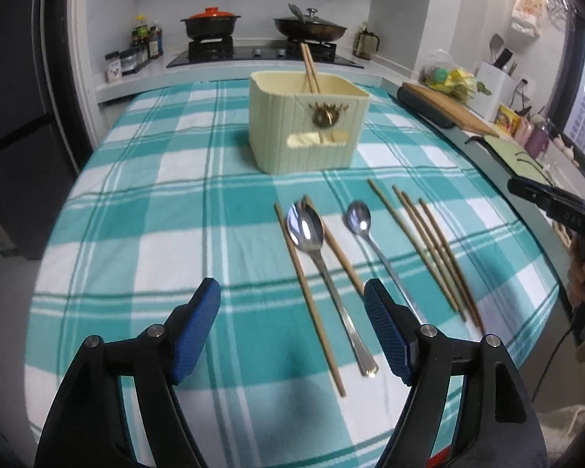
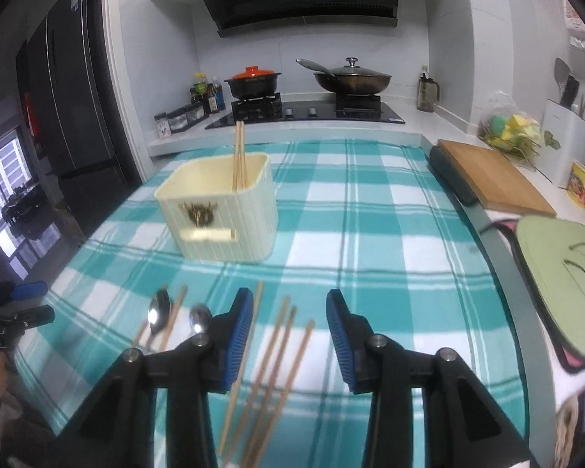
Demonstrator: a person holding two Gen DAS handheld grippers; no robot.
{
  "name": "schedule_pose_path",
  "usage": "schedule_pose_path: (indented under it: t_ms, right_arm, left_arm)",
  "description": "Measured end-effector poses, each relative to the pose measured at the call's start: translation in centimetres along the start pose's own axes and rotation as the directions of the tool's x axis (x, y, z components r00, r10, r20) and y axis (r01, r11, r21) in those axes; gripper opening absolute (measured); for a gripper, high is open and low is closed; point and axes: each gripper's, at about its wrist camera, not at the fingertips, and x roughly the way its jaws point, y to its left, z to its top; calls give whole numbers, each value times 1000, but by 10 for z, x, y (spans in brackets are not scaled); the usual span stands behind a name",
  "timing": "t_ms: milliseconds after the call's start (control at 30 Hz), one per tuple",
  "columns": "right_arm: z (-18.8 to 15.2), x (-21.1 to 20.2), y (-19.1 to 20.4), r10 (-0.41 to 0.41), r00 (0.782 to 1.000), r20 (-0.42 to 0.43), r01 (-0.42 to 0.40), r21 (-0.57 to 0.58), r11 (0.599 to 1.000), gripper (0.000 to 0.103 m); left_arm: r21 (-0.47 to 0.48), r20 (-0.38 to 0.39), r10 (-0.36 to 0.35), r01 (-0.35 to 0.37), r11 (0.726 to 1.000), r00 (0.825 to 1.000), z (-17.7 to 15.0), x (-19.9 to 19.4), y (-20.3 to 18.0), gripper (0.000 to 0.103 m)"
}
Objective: Organize utensils
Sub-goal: 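Move both open tools back over the remaining chopsticks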
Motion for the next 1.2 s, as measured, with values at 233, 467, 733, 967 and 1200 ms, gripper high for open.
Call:
schedule_pose_path:
  t_ms: [233,467,733,967,1200]
  right_arm:
    - [-108,-32,7,-87,996,-28,89,74,993,40]
    - [-138,-23,15,-78,996,-46,81,57,995,40]
    - [-152,-6,-8,-166,979,-119,181,133,974,40]
    - [-163,4,-16,-192,967,-167,219,163,962,40]
    - [-164,6,-10,-224,961,-160,245,130,961,40]
  left_arm:
    - [-111,10,-22,23,993,1000,-42,3,1,78]
    - [-142,15,76,-74,987,997,-57,15,16,78]
    - [-143,-28,149,-151,978,988,-73,34,30,78]
    - [-119,-39,168,-171,978,985,-77,42,26,78]
    - [-86,-47,182,-186,979,982,-80,45,20,85]
